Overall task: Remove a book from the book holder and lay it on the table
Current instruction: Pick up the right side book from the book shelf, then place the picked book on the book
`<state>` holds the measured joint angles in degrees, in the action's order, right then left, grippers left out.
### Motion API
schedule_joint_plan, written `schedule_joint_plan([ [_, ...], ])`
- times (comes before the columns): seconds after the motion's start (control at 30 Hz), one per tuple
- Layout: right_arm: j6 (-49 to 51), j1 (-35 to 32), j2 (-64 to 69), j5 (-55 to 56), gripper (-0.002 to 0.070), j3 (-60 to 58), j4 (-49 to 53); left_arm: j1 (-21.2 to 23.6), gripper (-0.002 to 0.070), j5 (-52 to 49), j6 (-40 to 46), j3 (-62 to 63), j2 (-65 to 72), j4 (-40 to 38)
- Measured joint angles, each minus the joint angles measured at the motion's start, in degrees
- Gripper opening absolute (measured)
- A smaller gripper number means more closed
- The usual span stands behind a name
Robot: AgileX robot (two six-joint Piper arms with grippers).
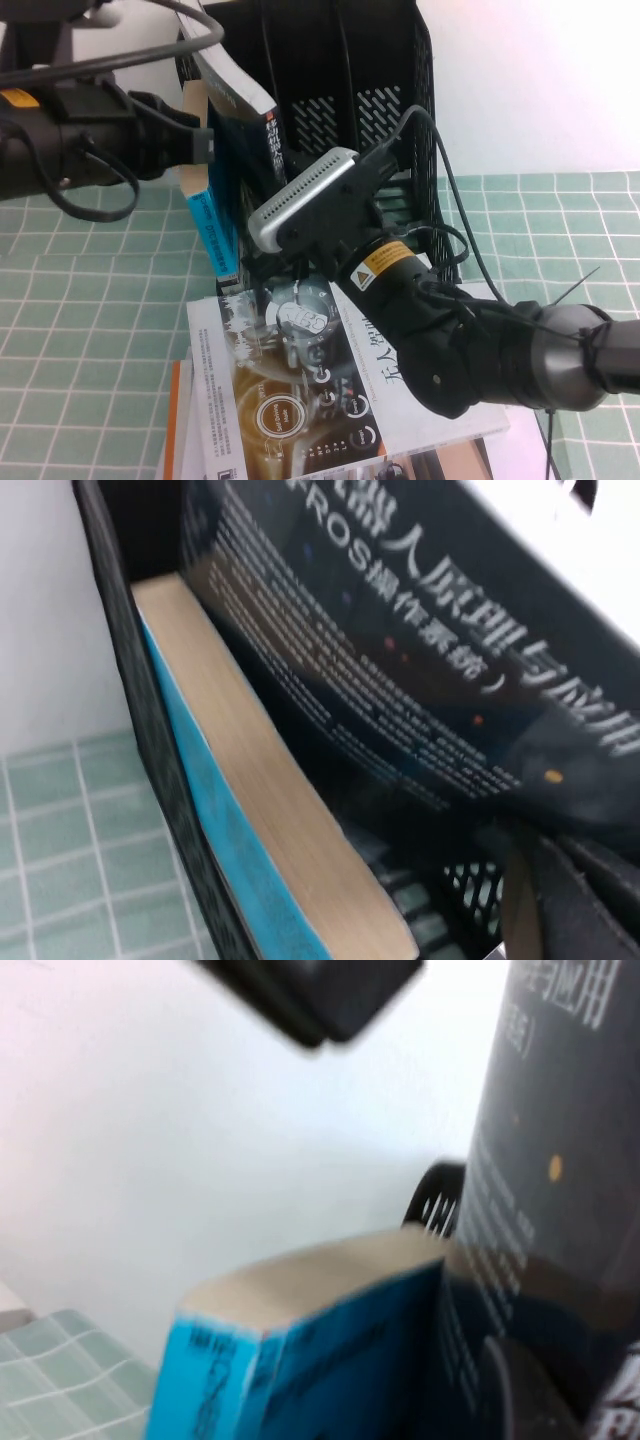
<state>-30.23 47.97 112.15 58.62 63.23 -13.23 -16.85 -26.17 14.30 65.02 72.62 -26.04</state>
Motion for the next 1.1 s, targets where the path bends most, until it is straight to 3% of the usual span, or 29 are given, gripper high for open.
schedule_joint_plan([
  [0.33,-15.3,-0.1,-10.3,0.1,0.0132,-0.1,-3.4,0.0,-0.0003,-0.3,0.0,0.0,-7.6,0.5],
  [0.6,-22.8,-0.2,-22.3,-12.2,0.0131,-0.2,-0.4,0.0,-0.0003,-4.2,0.0,0.0,-12.8,1.4],
  [0.87,-25.7,-0.2,-36.7,-41.5,0.0131,-0.2,9.4,0.0,-0.0003,-3.9,-0.8,-1.6,-17.8,3.3],
  [1.1,-25.9,-0.2,-40.1,-70.4,0.0131,-0.3,16.3,0.0,-0.0003,2.0,-4.8,-13.7,-26.2,3.4],
])
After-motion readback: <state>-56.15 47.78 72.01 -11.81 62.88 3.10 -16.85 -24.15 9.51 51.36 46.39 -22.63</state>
